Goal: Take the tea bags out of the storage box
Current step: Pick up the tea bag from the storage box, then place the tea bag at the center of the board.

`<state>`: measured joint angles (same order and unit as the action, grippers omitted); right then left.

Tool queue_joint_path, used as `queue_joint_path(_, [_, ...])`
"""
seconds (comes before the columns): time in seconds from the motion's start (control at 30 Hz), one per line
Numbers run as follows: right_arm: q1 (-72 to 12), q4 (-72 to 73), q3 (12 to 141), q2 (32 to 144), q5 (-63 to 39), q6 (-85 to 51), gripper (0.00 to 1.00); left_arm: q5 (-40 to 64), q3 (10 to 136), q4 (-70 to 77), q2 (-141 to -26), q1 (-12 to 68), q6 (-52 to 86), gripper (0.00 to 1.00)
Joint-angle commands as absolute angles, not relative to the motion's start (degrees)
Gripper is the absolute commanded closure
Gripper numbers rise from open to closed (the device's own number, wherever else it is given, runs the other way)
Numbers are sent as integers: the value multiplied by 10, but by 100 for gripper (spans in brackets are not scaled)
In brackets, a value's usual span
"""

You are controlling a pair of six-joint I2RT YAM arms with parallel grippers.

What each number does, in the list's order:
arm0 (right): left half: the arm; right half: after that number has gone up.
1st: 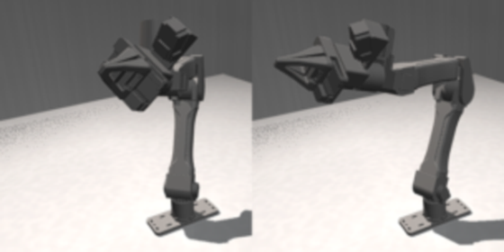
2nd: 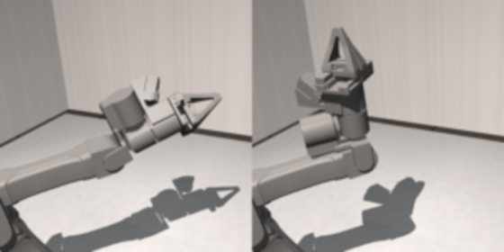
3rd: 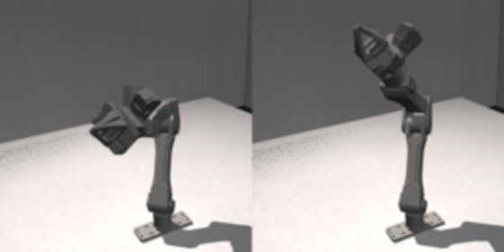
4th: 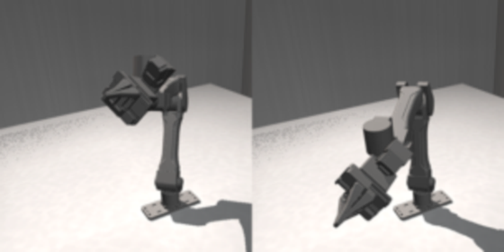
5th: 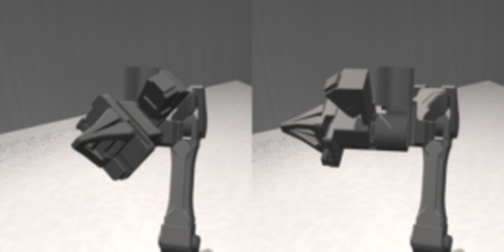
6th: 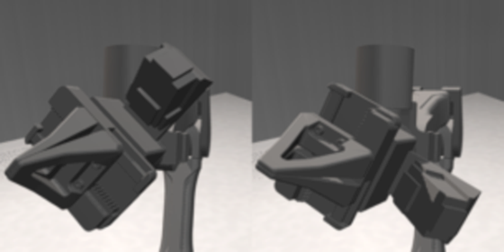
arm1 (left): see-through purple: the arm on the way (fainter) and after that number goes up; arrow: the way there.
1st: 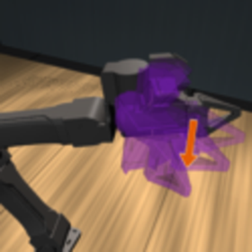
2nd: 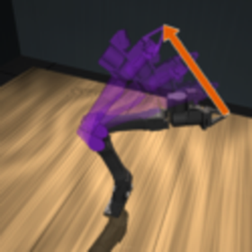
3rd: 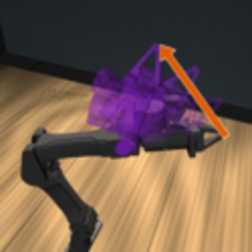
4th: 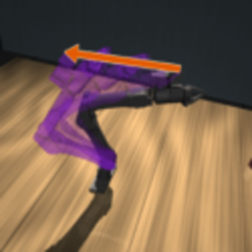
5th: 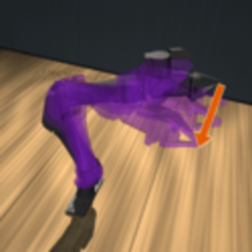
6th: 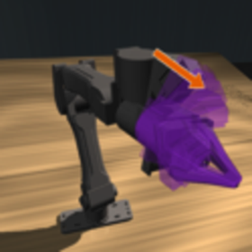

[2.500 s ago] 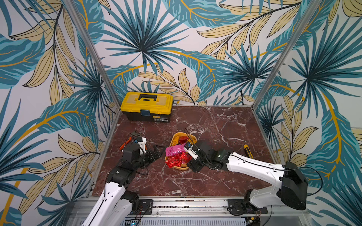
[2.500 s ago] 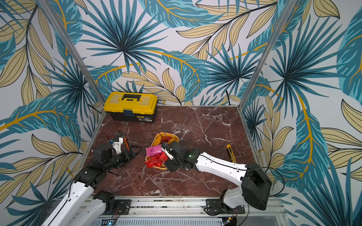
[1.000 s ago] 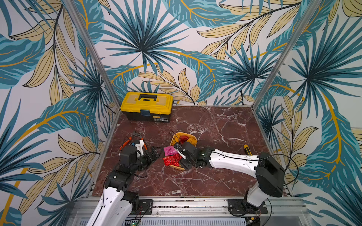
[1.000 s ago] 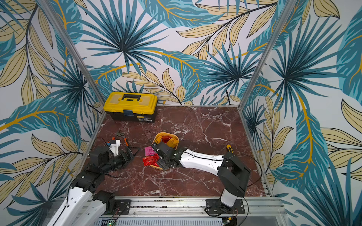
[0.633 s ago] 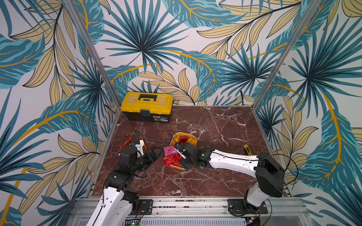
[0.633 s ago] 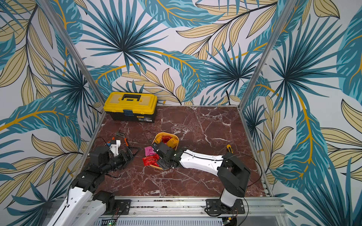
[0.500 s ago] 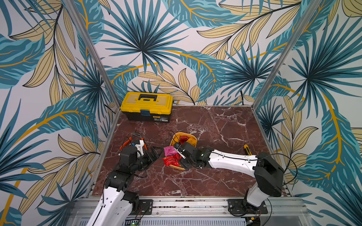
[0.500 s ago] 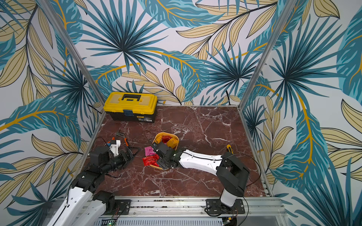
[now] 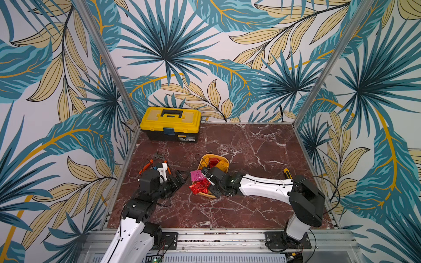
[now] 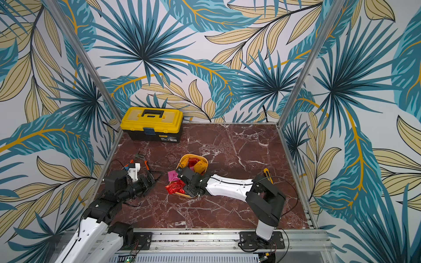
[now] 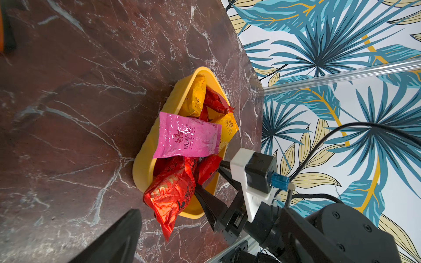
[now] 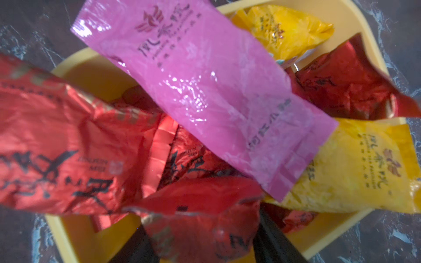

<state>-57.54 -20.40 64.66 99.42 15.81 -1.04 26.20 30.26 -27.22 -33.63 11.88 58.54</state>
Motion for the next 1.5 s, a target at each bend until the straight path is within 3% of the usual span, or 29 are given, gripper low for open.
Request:
queue_joint_path(0.0, [-579, -203, 642, 968, 161, -14, 40, 265, 294, -260, -331, 114, 583, 0])
queue_joint_path(0.3, [-579, -213, 632, 895, 159, -31, 42, 257, 327, -268, -358, 115, 566, 0])
queue_joint_path(0.6, [-570, -219, 641, 812, 201, -54, 43, 244, 429, -277, -494, 164, 520, 0])
queue_joint_path(0.77, [-528, -230, 638, 772, 211, -67, 43, 201, 494, -283, -573, 222, 492, 0])
queue_joint_path(0.93, [-426, -245, 629, 743, 191, -108, 43, 145, 578, -323, -656, 286, 455, 0])
queue_joint_path(1.2, [-264, -319, 674, 816, 163, -161, 43, 7, 696, -468, -732, 345, 387, 0])
queue_joint_path(1.47, [-191, -357, 745, 965, 132, -168, 43, -51, 661, -503, -691, 345, 382, 0])
